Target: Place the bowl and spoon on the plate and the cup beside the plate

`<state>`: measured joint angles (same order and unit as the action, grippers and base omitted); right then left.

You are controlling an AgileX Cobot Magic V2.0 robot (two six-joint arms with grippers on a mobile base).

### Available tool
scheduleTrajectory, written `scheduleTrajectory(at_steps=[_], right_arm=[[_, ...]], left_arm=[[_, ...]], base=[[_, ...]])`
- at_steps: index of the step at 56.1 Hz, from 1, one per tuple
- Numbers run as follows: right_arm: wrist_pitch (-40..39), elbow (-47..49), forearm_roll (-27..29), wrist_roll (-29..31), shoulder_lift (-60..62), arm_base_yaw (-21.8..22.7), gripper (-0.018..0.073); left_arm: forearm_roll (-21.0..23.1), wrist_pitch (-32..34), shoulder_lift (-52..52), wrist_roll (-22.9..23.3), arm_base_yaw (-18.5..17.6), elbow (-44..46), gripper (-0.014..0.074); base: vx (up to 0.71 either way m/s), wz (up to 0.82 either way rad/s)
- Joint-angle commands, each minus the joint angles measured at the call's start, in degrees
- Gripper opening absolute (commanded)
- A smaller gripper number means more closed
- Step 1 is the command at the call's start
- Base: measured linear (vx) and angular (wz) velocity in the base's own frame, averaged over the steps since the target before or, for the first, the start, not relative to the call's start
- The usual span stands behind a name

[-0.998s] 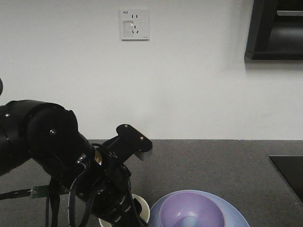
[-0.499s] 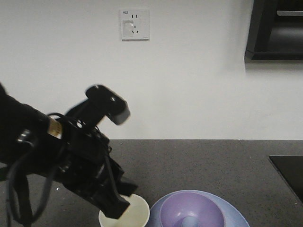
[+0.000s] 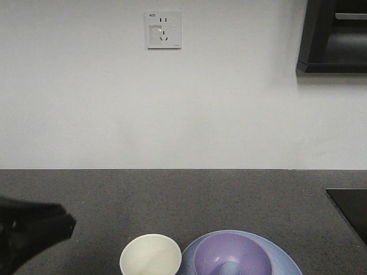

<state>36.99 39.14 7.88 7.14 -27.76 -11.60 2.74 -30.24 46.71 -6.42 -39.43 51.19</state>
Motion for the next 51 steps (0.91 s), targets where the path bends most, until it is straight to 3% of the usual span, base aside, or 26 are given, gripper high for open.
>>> scheduleTrajectory(at_steps=[1, 10, 39, 44, 51], right_arm=[[-11.80, -3.53, 2.47, 2.06, 3.16, 0.00, -0.0008], [-18.34, -8.38, 3.15, 2.01, 6.16, 0.00, -0.0008], [-17.71, -9.14, 3.03, 1.83, 6.29, 0.00, -0.0008], [-17.71, -9.14, 3.03, 1.83, 6.29, 0.00, -0.0008], [-17.71, -9.14, 3.03, 1.83, 6.29, 0.00, -0.0008]], left_arm=[[-0.19, 15.30, -5.44, 4.73, -0.30, -7.56, -0.0003], [-0.19, 24.79, -10.06, 5.47, -0.30, -15.32, -0.0003], [-0.19, 23.03, -10.83, 5.47, -0.30, -16.62, -0.0003], [-0.19, 25.07, -10.83, 5.47, -0.30, -18.14, -0.0003], [0.10, 34.83, -12.84, -0.78, 2.70, -24.03, -0.0003]], base=[[0.00, 0.00], [0.00, 0.00], [0.00, 0.00], [0.00, 0.00], [0.00, 0.00]])
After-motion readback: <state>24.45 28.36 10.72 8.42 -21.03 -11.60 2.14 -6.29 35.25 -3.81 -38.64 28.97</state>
